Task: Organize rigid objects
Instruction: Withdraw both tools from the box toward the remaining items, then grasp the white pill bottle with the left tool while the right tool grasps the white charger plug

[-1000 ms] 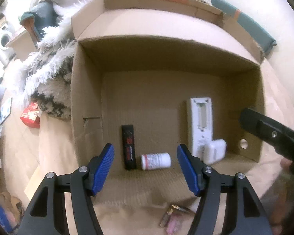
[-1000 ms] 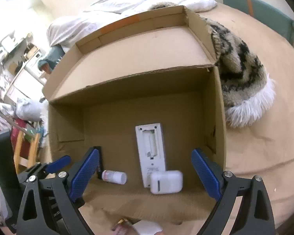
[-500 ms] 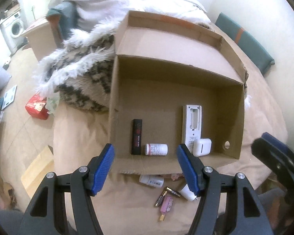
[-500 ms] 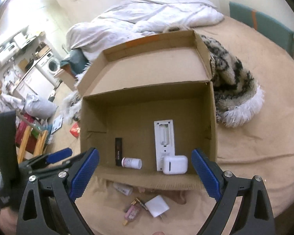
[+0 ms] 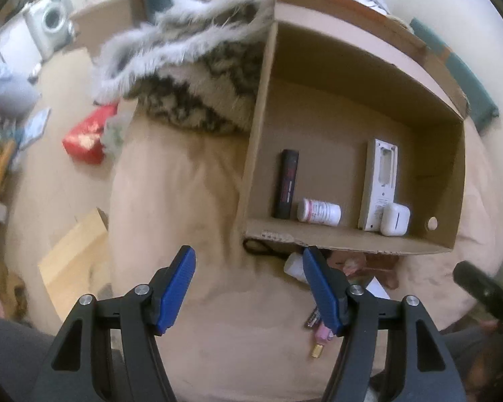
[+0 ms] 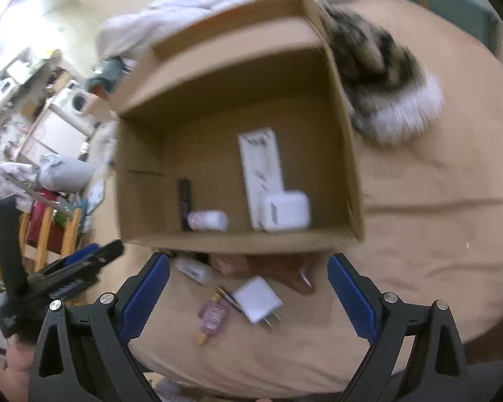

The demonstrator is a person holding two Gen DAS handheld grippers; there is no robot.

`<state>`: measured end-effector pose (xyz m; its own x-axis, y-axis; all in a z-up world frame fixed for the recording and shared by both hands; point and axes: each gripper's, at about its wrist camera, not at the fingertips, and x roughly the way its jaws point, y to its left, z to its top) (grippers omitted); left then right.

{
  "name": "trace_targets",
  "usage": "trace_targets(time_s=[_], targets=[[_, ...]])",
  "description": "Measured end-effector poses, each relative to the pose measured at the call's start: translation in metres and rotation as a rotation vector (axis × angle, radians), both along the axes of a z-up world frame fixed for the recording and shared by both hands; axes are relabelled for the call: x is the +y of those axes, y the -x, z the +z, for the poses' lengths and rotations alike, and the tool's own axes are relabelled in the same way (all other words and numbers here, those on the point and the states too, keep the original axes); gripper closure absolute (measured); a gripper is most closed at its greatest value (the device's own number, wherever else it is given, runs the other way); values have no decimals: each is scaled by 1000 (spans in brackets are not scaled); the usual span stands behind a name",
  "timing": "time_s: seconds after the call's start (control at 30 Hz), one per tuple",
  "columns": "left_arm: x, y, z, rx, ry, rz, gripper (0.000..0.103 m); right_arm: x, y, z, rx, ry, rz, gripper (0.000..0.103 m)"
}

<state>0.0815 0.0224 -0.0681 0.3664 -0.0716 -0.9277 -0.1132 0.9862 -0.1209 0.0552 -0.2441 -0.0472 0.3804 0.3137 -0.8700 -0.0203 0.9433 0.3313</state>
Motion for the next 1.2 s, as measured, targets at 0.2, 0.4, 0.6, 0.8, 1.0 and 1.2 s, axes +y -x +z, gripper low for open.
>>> trace_targets(time_s=[0.2,0.4,0.6,0.8,1.0,1.2], targets=[[-24,-5,-30,120,18,-90,40,-8,0,-5,20,-15,-12,2],[-61,-20,-50,148,-88,-220,40,-8,-4,-13,56,-23,-11,2],[-89,-27,-70,182,-110,-314,40,-4,-7,-20,82,9,0,2],[-98,-25,-85,223,-110,-343,59,-2,-8,-25,100,26,2,2],[-104,-13,-64,152,-139,-364,59,0,-11,-34,140,0,19,2],[-98,12,-19,50,-110,-355,59,-3,-12,-58,256,-142,30,4]])
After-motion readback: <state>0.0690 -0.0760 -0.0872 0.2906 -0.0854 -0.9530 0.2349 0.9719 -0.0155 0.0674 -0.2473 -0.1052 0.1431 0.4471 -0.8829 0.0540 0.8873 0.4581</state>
